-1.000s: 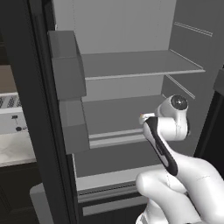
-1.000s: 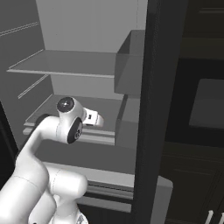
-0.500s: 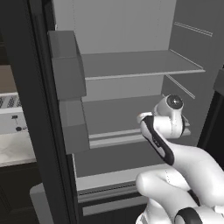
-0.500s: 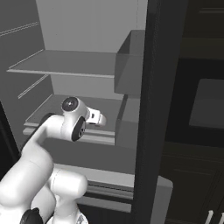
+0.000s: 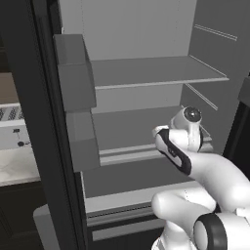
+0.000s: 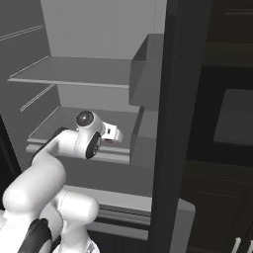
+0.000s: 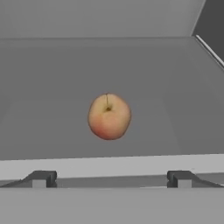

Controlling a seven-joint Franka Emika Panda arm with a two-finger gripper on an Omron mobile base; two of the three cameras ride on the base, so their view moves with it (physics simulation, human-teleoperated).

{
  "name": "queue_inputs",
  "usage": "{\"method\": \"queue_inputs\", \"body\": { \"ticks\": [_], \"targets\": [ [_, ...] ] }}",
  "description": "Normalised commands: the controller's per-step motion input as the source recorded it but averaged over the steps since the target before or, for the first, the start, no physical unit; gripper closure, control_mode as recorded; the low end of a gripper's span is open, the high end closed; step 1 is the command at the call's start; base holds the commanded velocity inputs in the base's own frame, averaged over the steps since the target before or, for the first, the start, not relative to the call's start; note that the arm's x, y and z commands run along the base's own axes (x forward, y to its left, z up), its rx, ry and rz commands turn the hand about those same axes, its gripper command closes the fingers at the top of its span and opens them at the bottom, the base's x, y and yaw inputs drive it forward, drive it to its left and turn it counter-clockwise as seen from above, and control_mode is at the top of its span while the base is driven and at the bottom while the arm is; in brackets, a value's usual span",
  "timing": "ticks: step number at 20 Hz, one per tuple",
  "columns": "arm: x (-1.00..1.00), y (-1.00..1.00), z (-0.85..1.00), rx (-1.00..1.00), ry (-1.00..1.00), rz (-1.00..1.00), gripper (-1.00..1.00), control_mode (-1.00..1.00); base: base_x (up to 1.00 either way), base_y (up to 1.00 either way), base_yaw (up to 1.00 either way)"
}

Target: Retrieve the tangerine and peach from the fridge and place them into the bowl on the dining table.

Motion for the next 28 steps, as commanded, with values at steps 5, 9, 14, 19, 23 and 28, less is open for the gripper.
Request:
{"method": "queue_inputs", "body": {
  "ticks": [5, 9, 14, 19, 23, 28],
  "targets": [
    [0.23, -0.04, -0.18, 0.00, 0.00, 0.00, -1.00, -1.00, 0.00, 0.00, 0.00],
    [0.28, 0.00, -0.15, 0.00, 0.00, 0.00, -1.00, -1.00, 0.00, 0.00, 0.00],
    [0.31, -0.01, -0.13, 0.00, 0.00, 0.00, -1.00, -1.00, 0.00, 0.00, 0.00],
    [0.31, -0.06, -0.11, 0.00, 0.00, 0.00, -1.00, -1.00, 0.00, 0.00, 0.00],
    [0.26, -0.02, -0.15, 0.00, 0.01, 0.00, -1.00, -1.00, 0.00, 0.00, 0.00],
    [0.11, 0.00, -0.24, 0.00, 0.04, 0.00, -1.00, -1.00, 0.00, 0.00, 0.00]
  ]
}}
